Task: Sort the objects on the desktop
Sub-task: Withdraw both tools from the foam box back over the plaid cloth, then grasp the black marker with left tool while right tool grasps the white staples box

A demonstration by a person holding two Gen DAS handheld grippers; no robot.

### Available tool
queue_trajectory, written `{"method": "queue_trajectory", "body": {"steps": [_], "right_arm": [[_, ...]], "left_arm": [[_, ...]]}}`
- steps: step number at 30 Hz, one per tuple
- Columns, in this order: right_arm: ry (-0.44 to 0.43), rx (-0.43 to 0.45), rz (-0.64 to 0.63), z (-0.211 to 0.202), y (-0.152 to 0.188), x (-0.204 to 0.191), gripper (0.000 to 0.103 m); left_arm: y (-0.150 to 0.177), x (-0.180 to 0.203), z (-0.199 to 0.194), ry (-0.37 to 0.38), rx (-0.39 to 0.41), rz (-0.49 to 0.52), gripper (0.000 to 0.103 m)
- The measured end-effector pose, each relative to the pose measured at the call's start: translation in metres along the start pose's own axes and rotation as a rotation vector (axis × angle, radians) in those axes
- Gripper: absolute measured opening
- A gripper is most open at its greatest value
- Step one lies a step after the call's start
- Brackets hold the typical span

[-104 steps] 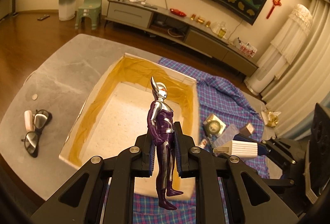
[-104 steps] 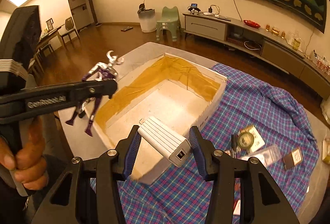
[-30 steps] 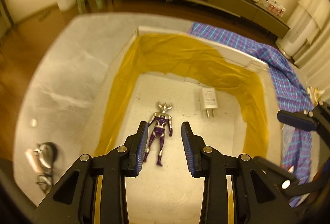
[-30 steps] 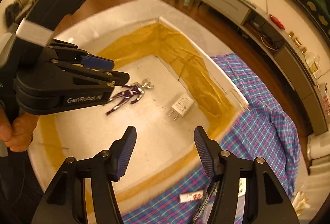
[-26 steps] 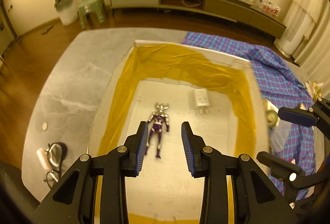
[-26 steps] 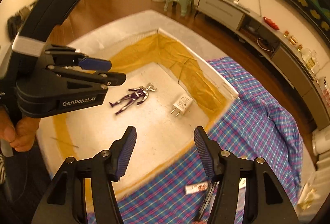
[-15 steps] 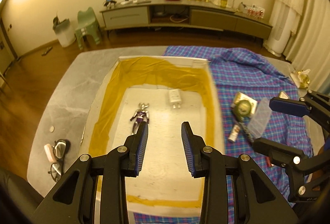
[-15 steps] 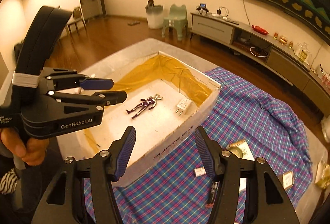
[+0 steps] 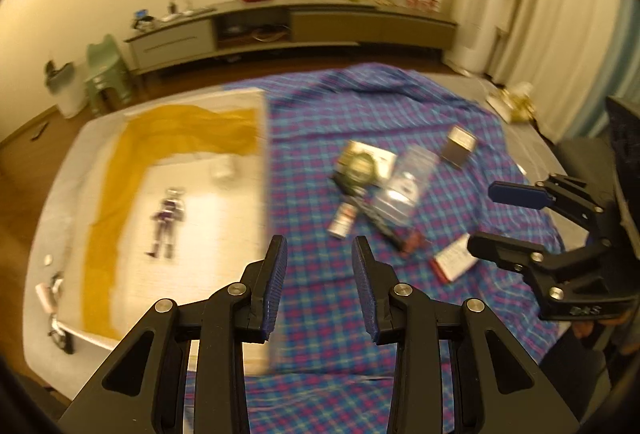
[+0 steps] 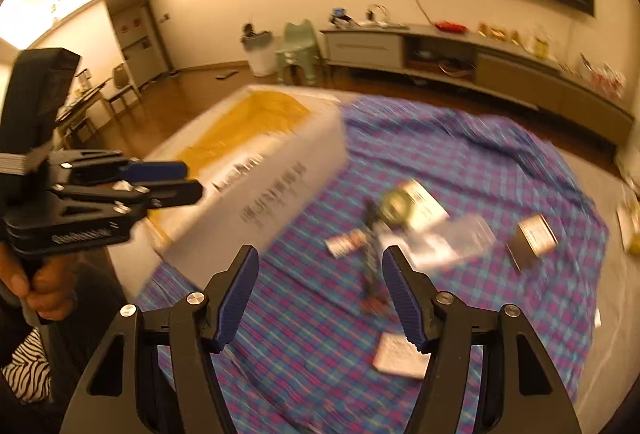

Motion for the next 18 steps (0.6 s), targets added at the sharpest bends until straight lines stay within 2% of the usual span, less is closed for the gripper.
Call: {"method": "queue_trajectory", "body": {"steps": [5, 9, 13, 15, 18], "right_arm": [[0.077, -0.084, 0.004, 0.010, 0.054, 0.036, 0.073], [0.114, -0.182, -0.084, 0.032, 0.091, 0.047, 0.074], [0.134, -0.244, -0.216, 0.049, 0.106, 0.053, 0.075], [0.123, -0.264, -0.287, 0.057, 0.108, 0.053, 0.079], [0.090, -0.312, -0.389, 0.070, 0.111, 0.054, 0.079]], "left_arm": [[0.019, 0.036, 0.037, 0.062, -0.094, 0.006, 0.040], [0.030, 0.052, 0.075, 0.107, -0.180, -0.060, 0.040], [0.029, 0.055, 0.114, 0.136, -0.237, -0.168, 0.040], [0.027, 0.054, 0.129, 0.133, -0.257, -0.206, 0.040], [0.023, 0.057, 0.150, 0.128, -0.272, -0.229, 0.040]]}}
Point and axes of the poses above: each gripper's, at about its wrist camera, not at the fingertips, and z roughly the way its jaws point, x to its right, y to its underside, the point moved 10 cm from there along z, roughly the way its jaws point, and after that the axes turned 4 degrees about -z, right-handed, at the moved point
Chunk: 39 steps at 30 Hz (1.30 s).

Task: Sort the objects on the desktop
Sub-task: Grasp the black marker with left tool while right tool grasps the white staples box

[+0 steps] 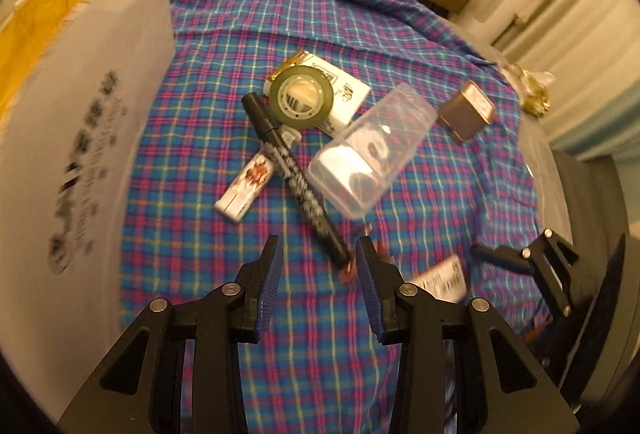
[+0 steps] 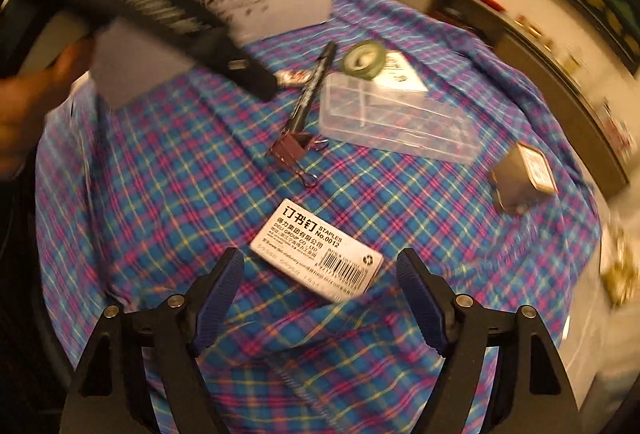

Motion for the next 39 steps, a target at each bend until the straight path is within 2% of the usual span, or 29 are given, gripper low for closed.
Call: {"method": "queue_trajectory", "body": {"steps": [4, 6, 7, 8, 9, 10, 11, 13, 15, 19, 39], "right_arm": [[-0.032, -0.032, -0.074, 0.020, 0.004, 0.004, 0.079], [-0.085, -0.006, -0.057, 0.024, 0.003, 0.006, 0.079], [-0.111, -0.002, -0.040, 0.026, 0.003, 0.006, 0.079], [-0.146, 0.001, -0.020, 0.028, 0.003, 0.006, 0.073], [-0.157, 0.021, -0.007, 0.027, 0.001, 0.007, 0.061], [-0.153, 0.034, 0.002, 0.026, 0.001, 0.009, 0.053], [-0.164, 0.041, 0.024, 0.025, 0.000, 0.010, 0.040], [-0.211, 0.060, 0.095, 0.023, 0.001, 0.014, 0.039], [-0.219, 0.072, 0.123, 0.024, 0.004, 0.015, 0.039], [-0.230, 0.116, 0.190, 0.017, 0.006, 0.018, 0.039], [-0.170, 0.237, 0.430, -0.042, -0.017, 0.021, 0.039]], "left_arm": [[-0.010, 0.000, 0.025, -0.021, -0.012, -0.023, 0.040], [-0.014, -0.003, 0.036, -0.025, -0.023, -0.039, 0.040], [-0.017, -0.004, 0.038, -0.020, -0.003, -0.045, 0.040], [-0.020, -0.004, 0.038, -0.023, 0.009, -0.043, 0.040], [-0.022, -0.004, 0.038, -0.017, 0.015, -0.043, 0.037], [-0.023, -0.005, 0.037, -0.013, 0.023, -0.045, 0.037], [-0.024, -0.006, 0.037, -0.017, 0.029, -0.046, 0.022], [-0.025, -0.007, 0.036, -0.011, 0.038, -0.037, 0.019], [-0.025, -0.009, 0.033, -0.017, 0.055, -0.028, 0.014], [-0.022, -0.009, 0.025, 0.008, 0.075, -0.027, 0.014], [0.006, -0.015, -0.037, -0.021, 0.155, 0.002, 0.014]]}}
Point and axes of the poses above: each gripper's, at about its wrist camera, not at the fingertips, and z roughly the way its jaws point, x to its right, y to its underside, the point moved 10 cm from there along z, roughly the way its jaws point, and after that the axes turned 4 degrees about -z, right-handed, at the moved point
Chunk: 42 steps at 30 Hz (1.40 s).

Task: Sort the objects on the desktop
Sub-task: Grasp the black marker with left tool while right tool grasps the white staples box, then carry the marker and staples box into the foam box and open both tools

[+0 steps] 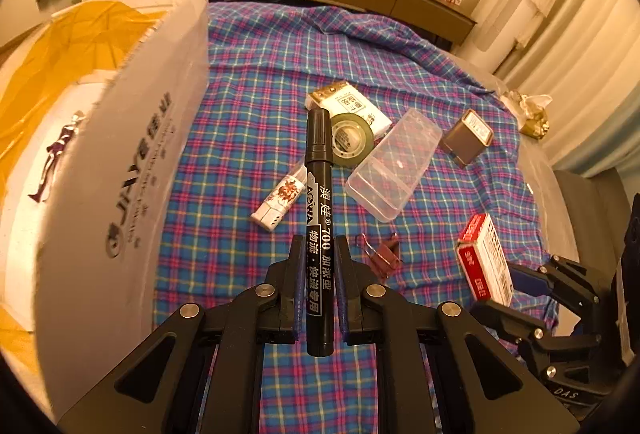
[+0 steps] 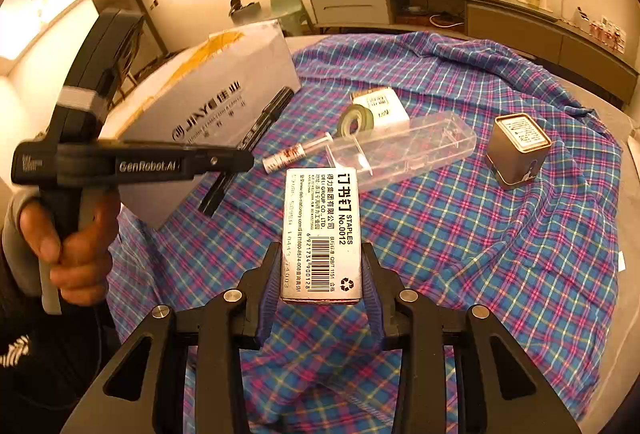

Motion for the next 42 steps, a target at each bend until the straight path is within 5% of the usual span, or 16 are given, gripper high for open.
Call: {"method": "queue_trajectory", "body": {"steps": [19, 42], "right_arm": [[0.004, 0.079, -0.006, -0.027, -0.034, -0.065, 0.039], [0.010, 0.111, -0.065, -0.044, -0.078, -0.126, 0.039]], "left_arm": [[-0.001, -0.002, -0.069, 0.013, 0.132, 0.050, 0.014], [-0.008, -0.037, -0.116, 0.060, 0.208, -0.011, 0.014]]}}
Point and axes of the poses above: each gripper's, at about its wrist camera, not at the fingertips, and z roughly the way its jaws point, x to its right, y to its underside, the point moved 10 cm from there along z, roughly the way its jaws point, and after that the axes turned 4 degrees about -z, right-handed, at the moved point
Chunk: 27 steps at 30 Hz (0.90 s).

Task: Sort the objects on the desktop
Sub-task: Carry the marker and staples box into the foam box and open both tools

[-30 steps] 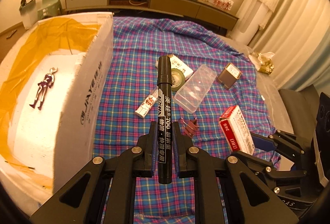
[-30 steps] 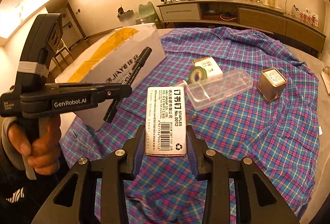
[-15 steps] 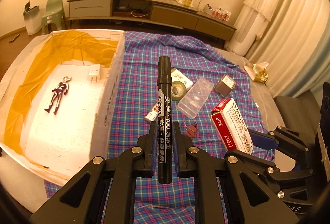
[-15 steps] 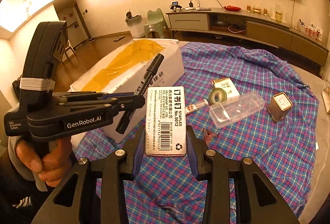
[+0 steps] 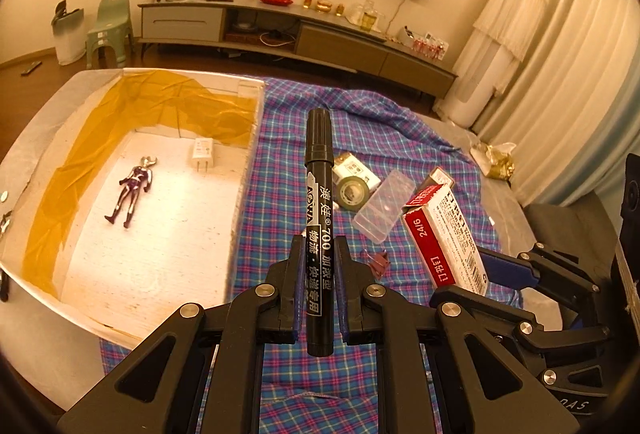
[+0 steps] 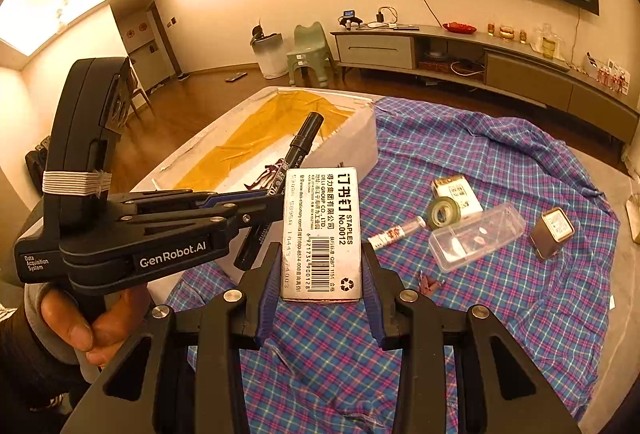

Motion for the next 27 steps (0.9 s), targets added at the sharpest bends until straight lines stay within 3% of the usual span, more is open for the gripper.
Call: {"method": "queue_trajectory", "body": {"steps": [15, 27], "right_arm": [[0.005, -0.014, -0.057, 0.021, -0.035, -0.033, 0.039], [0.015, -0.069, -0.118, 0.062, -0.057, -0.054, 0.039]], "left_arm": [[-0.014, -0.050, -0.008, 0.072, -0.006, -0.135, 0.014], [-0.034, -0.111, -0.010, 0.056, 0.006, -0.241, 0.014]]}}
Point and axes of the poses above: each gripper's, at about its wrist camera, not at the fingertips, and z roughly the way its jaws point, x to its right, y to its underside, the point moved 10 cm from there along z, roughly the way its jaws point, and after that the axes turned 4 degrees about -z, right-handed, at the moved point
